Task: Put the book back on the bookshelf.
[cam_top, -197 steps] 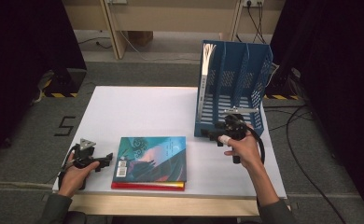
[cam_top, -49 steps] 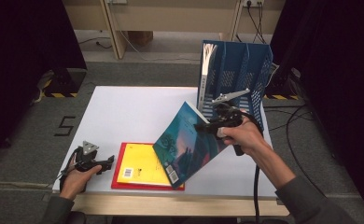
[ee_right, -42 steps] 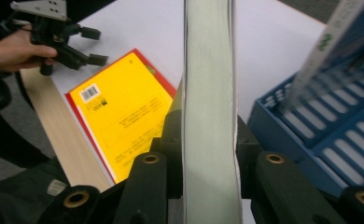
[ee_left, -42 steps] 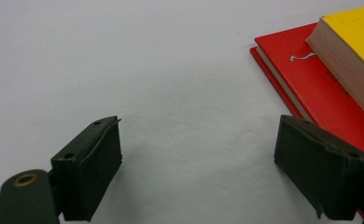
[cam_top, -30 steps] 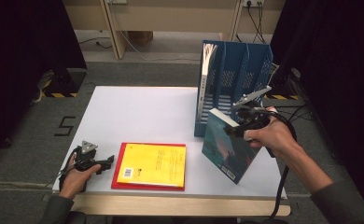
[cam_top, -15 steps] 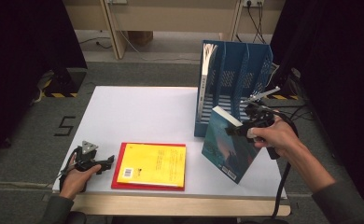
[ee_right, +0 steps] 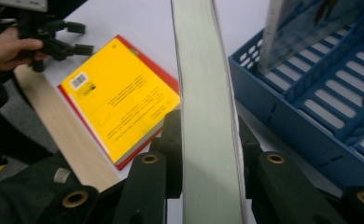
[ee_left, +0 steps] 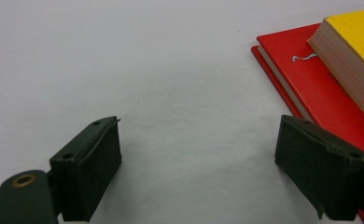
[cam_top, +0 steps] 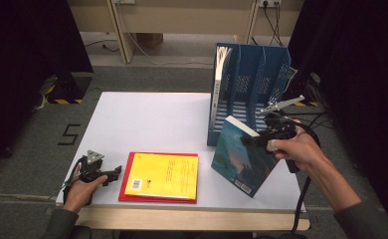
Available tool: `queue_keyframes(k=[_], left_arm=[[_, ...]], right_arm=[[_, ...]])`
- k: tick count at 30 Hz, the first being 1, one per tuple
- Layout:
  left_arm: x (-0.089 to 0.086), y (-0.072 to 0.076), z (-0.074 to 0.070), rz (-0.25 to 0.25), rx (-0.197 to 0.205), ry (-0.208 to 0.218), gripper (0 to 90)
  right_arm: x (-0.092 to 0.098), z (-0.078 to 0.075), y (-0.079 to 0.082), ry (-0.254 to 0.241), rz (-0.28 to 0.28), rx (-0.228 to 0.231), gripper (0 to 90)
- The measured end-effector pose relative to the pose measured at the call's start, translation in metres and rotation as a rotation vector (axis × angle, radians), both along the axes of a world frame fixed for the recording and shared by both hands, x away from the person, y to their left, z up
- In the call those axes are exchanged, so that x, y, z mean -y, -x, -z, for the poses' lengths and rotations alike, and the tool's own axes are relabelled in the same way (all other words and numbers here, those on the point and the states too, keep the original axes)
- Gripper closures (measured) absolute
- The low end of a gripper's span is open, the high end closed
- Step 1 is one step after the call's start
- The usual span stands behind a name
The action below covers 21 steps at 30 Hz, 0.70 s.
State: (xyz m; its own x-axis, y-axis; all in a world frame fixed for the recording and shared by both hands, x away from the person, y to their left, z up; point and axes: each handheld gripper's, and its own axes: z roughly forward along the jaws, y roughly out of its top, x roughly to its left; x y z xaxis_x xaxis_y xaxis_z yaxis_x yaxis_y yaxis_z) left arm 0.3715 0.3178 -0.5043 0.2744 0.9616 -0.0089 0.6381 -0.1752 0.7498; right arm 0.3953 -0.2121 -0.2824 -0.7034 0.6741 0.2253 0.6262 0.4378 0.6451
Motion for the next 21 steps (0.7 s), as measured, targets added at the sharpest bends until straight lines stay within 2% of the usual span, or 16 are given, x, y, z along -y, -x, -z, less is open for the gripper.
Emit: queue_keyframes(k=[3,7,8,9,10,11,14,21], left_arm=[[0.0,0.0,0.0,-0.002,0.001,-0.004,13.0],[0.0,0.0,0.0,-0.001,-0.001,0.003,13.0],[0.0,0.0,0.0,0.0,-0.001,0.001,13.0],[0.0,0.0,0.0,-0.001,-0.001,0.001,13.0],[0.0,0.0,0.0,-0.002,-0.002,0.002,13.0],[0.0,0.0,0.0,-0.001,-0.003,0.003,13.0],[0.0,0.0,0.0,-0.001,-0.004,0.003,12.9],[0.0,0.0,0.0,-0.001,-0.004,0.003,12.9]], right_arm=[[0.003,-0.001,0.005,-0.037,0.021,0.013,73.5],[0.006,-0.009,0.009,-0.07,0.014,0.04,73.5],[0.007,-0.012,0.009,-0.081,0.032,0.064,73.5],[0.008,-0.016,0.009,-0.08,0.022,0.067,73.4],[0.008,-0.02,0.009,-0.093,0.044,0.08,73.4],[0.009,-0.025,0.009,-0.09,0.025,0.093,73.4],[0.012,-0.042,0.007,-0.091,0.047,0.125,73.4],[0.024,-0.078,-0.006,-0.124,0.126,0.192,73.6]])
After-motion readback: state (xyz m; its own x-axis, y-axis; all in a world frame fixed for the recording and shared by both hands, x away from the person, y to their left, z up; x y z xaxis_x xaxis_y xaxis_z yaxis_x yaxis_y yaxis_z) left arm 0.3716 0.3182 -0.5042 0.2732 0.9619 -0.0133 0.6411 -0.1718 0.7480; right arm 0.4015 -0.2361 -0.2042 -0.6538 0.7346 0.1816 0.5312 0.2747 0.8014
